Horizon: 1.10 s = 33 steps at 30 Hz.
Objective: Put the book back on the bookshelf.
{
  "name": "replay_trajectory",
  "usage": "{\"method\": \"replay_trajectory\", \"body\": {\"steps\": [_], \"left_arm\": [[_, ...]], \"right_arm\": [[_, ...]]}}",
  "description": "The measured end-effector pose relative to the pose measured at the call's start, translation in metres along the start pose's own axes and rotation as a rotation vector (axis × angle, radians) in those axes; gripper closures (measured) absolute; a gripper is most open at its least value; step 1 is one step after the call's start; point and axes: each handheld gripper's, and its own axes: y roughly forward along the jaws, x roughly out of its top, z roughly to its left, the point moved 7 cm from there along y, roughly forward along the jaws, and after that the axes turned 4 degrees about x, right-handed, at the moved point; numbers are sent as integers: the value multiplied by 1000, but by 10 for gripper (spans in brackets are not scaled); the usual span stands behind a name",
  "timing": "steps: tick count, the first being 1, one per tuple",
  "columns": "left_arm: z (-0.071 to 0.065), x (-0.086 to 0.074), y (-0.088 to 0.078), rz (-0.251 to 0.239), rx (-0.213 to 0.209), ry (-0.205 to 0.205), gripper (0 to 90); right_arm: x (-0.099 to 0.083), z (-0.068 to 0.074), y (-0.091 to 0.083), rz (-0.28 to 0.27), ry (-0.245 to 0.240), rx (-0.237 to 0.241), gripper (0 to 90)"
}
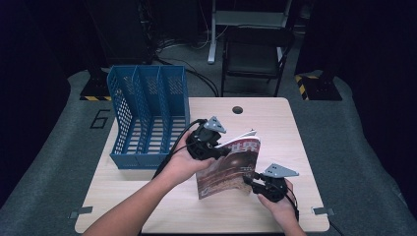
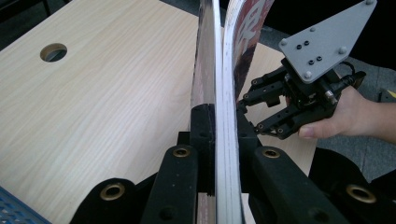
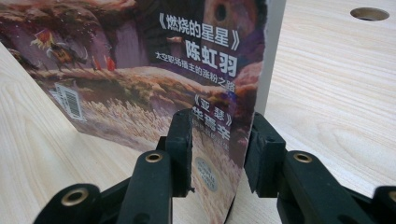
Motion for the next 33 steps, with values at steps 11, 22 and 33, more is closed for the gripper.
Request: {"method": "replay_trajectory", "body": {"steps": [11, 22, 33], "left_arm": [[0, 1, 0, 0, 5, 13, 841], [-1, 1, 0, 3, 10, 21, 842], [-1, 2, 1, 4, 11, 17, 842]], "right_arm": [[-1, -3, -1, -2, 7, -5, 655], [-2, -4, -1, -1, 5, -15, 640], [-4, -8, -2, 8, 36, -39, 596]]}}
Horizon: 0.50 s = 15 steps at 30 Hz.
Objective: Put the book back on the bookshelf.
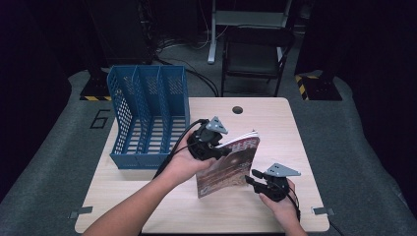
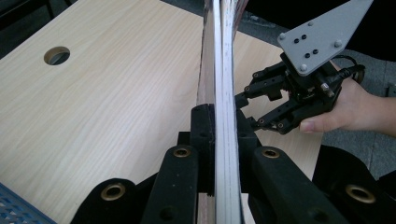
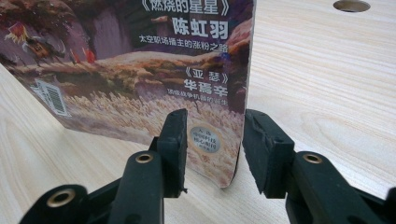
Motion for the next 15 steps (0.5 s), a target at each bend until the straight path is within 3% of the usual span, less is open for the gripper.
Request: {"method": "replay_trajectory", "body": {"steps": [15], "left_arm": [[4, 2, -8, 1, 12, -10, 842]], "right_arm": [[0, 0, 0, -4, 5, 2, 586]]}}
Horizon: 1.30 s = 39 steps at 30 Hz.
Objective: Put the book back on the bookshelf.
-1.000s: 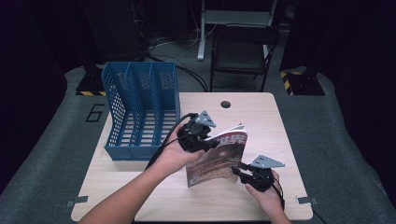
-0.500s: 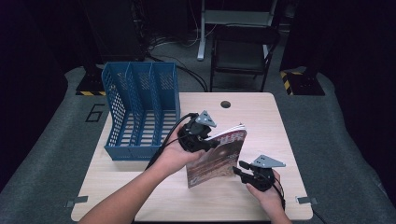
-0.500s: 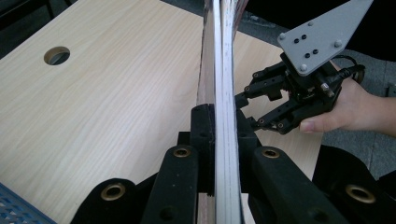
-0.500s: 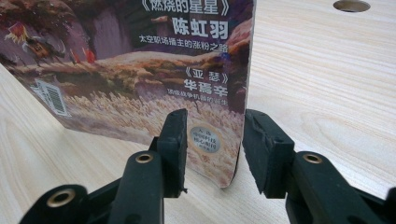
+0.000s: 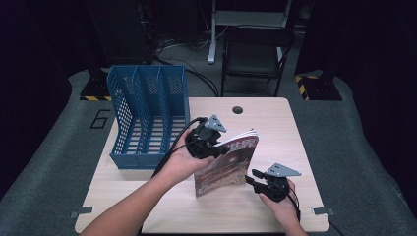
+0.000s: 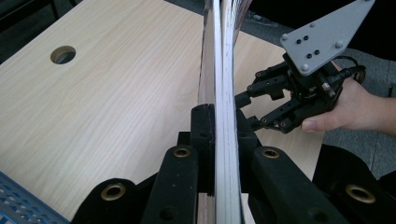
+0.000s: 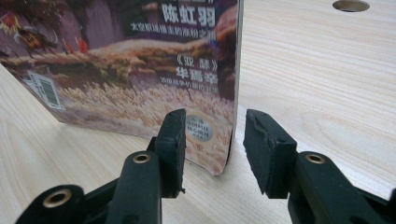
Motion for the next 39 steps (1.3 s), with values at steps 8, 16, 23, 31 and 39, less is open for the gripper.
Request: {"method": "replay_trajectory", "body": {"steps": [8, 16, 23, 31, 39], "left_arm": [[6, 0, -11, 0, 16, -14, 842], [19, -2, -27, -13, 35, -37, 842], [32, -7, -43, -6, 58, -58, 842], [40, -10, -55, -2, 81, -74, 842], [44, -2, -73, -3, 85, -87, 842]], "right_arm": [[-1, 0, 0, 5, -7, 2, 585], [-1, -1, -1, 2, -4, -1, 584], [0, -1, -2, -7, 2, 3, 579], [-2, -3, -2, 1, 0, -7, 564], [-2, -3, -2, 3, 9, -3, 564]]}}
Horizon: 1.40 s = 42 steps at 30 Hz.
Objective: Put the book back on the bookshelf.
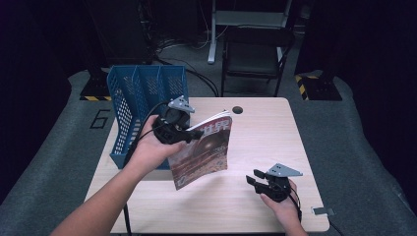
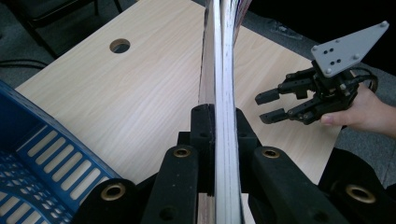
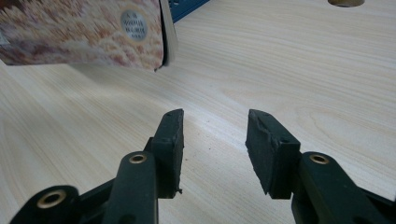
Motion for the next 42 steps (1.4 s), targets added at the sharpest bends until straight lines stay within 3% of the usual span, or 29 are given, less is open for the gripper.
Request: {"method": "replay_trajectory", "body": {"steps": [6, 16, 19, 32, 42], "left_arm": [[6, 9, -12, 0, 12, -15, 842], [10, 33, -38, -9, 37, 6, 842], [12, 37, -45, -17, 41, 6, 842], [33, 34, -61, -26, 68, -41, 842], [57, 28, -82, -49, 129, -98, 842]], "right_arm": [[0, 0, 0, 2, -7, -4, 564], [0, -1, -1, 3, 4, -7, 564], [0, -1, -1, 5, -16, -1, 564], [-2, -2, 0, 5, -4, -10, 563], [-3, -2, 0, 8, -8, -7, 562]]}}
